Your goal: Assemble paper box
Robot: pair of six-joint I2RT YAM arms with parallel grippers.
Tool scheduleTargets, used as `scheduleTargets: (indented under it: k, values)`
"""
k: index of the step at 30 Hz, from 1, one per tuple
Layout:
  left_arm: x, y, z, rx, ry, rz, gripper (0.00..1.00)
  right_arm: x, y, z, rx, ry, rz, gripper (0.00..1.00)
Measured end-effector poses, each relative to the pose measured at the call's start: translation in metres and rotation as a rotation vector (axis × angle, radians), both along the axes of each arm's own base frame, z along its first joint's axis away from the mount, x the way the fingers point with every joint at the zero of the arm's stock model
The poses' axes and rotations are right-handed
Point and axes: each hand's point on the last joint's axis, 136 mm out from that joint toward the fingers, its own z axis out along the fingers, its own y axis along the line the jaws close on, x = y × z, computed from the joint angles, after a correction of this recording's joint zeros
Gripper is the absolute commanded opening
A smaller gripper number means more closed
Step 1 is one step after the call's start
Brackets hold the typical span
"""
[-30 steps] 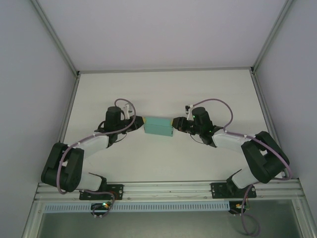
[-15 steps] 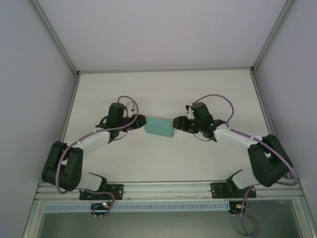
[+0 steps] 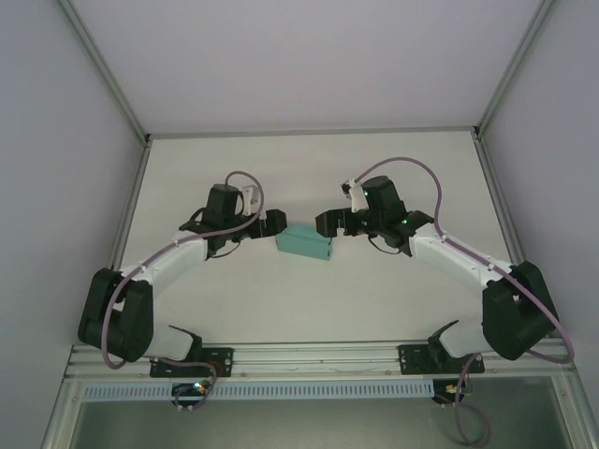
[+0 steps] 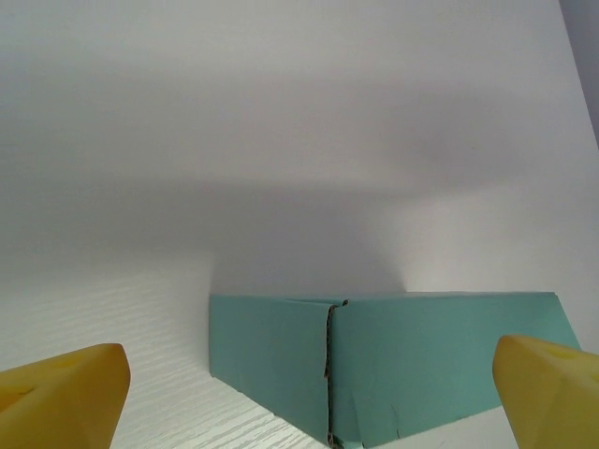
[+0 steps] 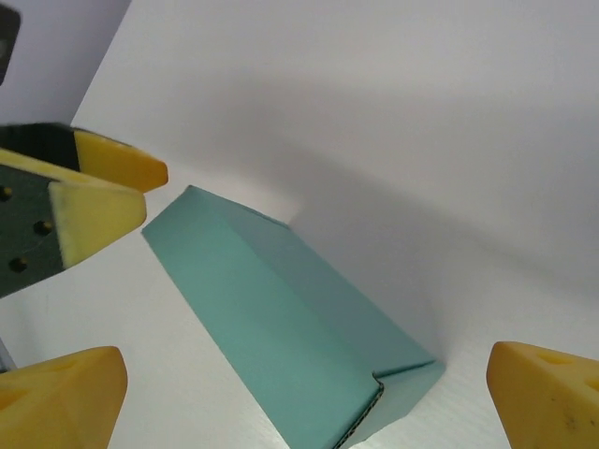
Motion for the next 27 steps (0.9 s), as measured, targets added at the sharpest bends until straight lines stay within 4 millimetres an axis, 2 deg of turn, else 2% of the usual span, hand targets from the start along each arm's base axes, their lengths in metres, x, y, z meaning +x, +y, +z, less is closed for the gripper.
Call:
scheduleTargets:
  k: [5,7,13,16,18,20,27]
  values:
    - [0.001,0.003,0.003,0.012,-0.02,0.009,1.0,0.011,0.001,0.018,-0.08,-0.091,0.06,1.0]
    - [0.002,0.003,-0.001,0.019,-0.011,0.011,1.0,0.016,0.001,0.017,-0.094,-0.09,0.049,1.0]
    - [0.006,-0.002,-0.029,0.037,0.063,-0.003,1.0,0.01,-0.002,-0.016,-0.079,0.028,-0.006,1.0]
    - [0.013,-0.01,-0.028,0.013,0.055,-0.021,0.95,0.005,-0.003,-0.045,-0.053,0.119,-0.047,0.93]
    - [0.016,-0.014,-0.028,-0.007,0.052,-0.029,0.89,0.002,0.0,-0.065,-0.024,0.185,-0.07,0.89]
    - [0.016,-0.018,-0.03,-0.027,0.057,-0.037,0.79,-0.002,0.005,-0.074,0.029,0.229,-0.075,0.83]
    - [0.017,-0.028,-0.027,-0.126,0.017,-0.06,0.54,-0.001,0.013,-0.074,0.153,0.243,-0.112,0.67]
